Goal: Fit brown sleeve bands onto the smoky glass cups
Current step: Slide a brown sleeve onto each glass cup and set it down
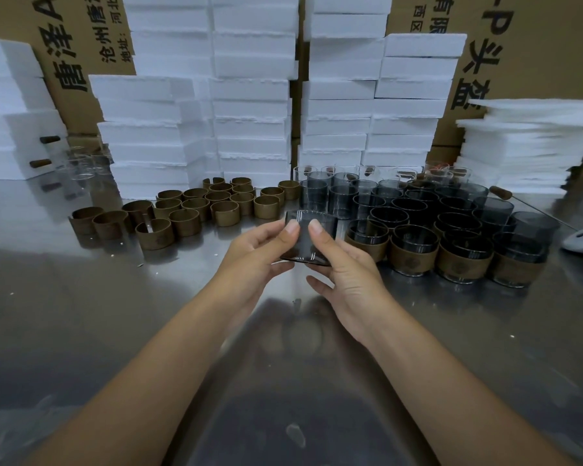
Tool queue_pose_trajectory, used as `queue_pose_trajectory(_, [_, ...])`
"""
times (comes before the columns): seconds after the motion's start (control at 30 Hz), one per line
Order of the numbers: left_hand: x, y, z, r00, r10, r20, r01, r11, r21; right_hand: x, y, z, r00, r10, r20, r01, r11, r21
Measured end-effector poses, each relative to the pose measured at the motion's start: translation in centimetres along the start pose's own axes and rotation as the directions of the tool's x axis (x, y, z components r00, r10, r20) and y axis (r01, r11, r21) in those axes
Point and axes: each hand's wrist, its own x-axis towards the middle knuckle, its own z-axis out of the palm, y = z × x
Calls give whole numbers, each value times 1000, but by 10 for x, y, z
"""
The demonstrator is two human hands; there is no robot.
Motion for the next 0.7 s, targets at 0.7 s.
queue_pose_trajectory(0.7, [4, -3, -8, 997, -72, 4, 71, 997, 27, 0, 1, 2, 999, 27, -23, -30, 988, -155])
